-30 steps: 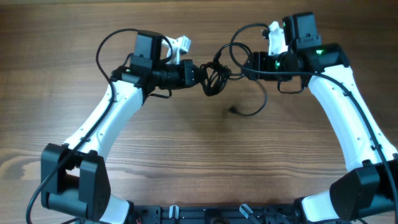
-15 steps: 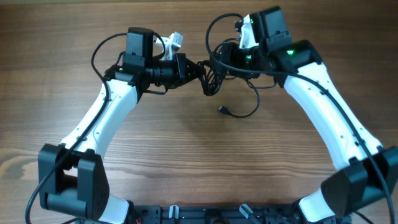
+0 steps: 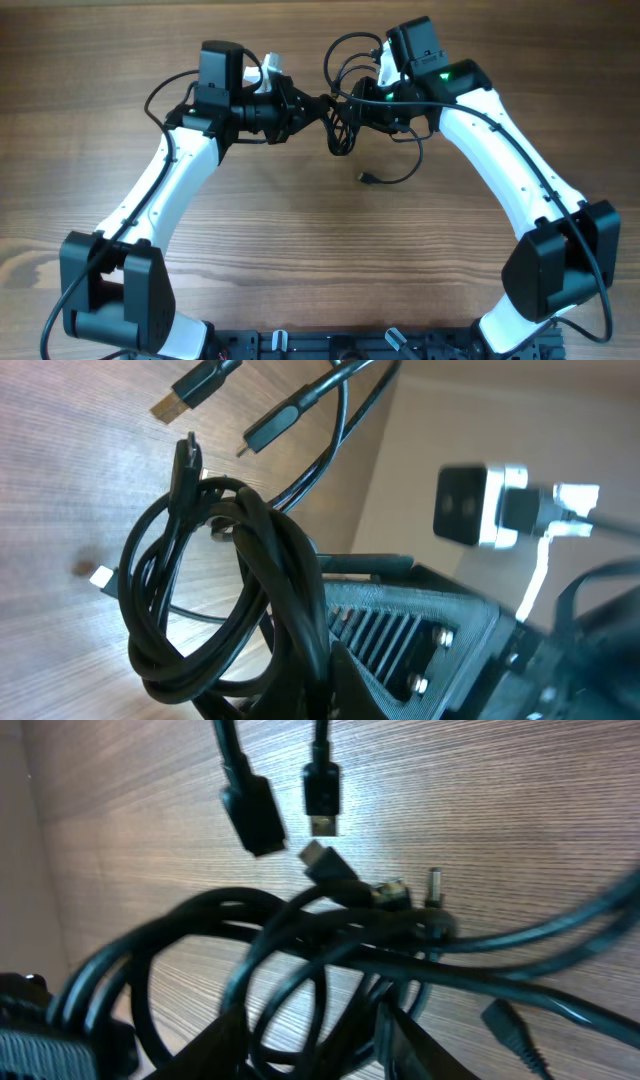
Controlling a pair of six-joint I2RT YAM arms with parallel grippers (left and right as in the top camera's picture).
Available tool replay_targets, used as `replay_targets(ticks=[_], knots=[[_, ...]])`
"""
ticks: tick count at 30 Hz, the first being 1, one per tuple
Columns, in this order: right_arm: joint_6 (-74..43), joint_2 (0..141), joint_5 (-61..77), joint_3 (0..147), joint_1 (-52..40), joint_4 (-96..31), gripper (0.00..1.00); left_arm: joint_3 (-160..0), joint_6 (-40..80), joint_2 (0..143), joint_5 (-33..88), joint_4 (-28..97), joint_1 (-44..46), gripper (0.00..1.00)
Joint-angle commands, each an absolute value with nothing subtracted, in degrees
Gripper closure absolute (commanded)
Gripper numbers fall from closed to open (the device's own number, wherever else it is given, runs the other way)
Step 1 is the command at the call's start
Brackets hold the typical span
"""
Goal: Untangle cables
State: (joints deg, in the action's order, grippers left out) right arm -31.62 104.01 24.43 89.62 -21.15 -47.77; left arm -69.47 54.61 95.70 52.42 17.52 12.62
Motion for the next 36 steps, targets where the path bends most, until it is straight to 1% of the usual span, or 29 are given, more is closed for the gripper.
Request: replay_targets(ticks=[1,3,4,6,9,11,13,16,21,23,25,26,27,28,30,33,36], knots=[[-23.81,104.57,25.78,89.58,-19.42,-49.36,0.48,-69.38,68.82,95.88,53.91,16.97,10.72,0.96],[-19.62,104.57,25.52,89.58,-18.50,-51.05,0.41,-69.38,77.14,95.88,51.35,17.26,10.57,0.96],[-16.47,104.49,25.80,89.62,-17.91,-51.83,0.37,-69.38,83.22,95.88,49.10,17.85,10.59,0.96],[-11.11,104.29,27.83,89.67,-17.58,-52.36,0.36,-69.38,93.62,95.88,46.28,19.99,10.59,0.96],[-2.31,103.83,32.49,89.67,-18.46,-52.23,0.33,-69.38,104.86,95.88,45.52,20.82,10.66,0.96],[0.64,103.83,32.47,89.67,-19.38,-51.99,0.33,-69.38,108.12,95.85,45.52,20.82,10.63,0.96],[3.33,103.83,31.16,89.67,-21.19,-51.40,0.33,-69.38,110.45,95.85,45.52,20.80,10.63,0.96],[3.38,103.83,27.88,89.67,-23.29,-50.15,0.33,-69.38,110.43,95.85,44.75,20.84,10.63,0.96],[3.01,103.83,27.86,89.67,-23.66,-49.43,0.33,-69.38,110.45,95.88,43.53,20.86,10.63,0.96],[1.43,103.83,22.72,89.67,-23.66,-50.68,0.34,-69.38,110.43,95.88,41.93,21.69,10.63,0.96],[-1.98,103.83,13.80,89.67,-23.55,-52.58,0.34,-69.38,110.43,95.85,38.85,24.34,10.63,0.96],[-1.50,103.83,13.37,89.67,-23.55,-53.30,0.33,-69.38,110.45,95.85,37.23,25.61,10.63,0.96],[-1.26,103.83,14.37,89.67,-23.55,-53.89,0.33,-69.38,110.48,95.85,35.38,26.92,10.63,0.96],[3.31,103.83,20.18,89.67,-23.66,-54.72,0.33,-69.38,111.96,95.88,32.97,28.45,10.63,0.96],[6.68,103.83,25.10,89.67,-23.68,-55.33,0.33,-69.38,114.39,95.88,31.53,29.47,10.63,0.96],[9.13,103.83,26.28,89.67,-24.03,-55.48,0.33,-69.38,116.03,95.88,31.20,29.43,10.63,0.96],[9.08,103.83,26.26,89.62,-25.69,-54.11,0.33,-69.38,115.98,95.85,31.42,29.65,10.74,0.96]])
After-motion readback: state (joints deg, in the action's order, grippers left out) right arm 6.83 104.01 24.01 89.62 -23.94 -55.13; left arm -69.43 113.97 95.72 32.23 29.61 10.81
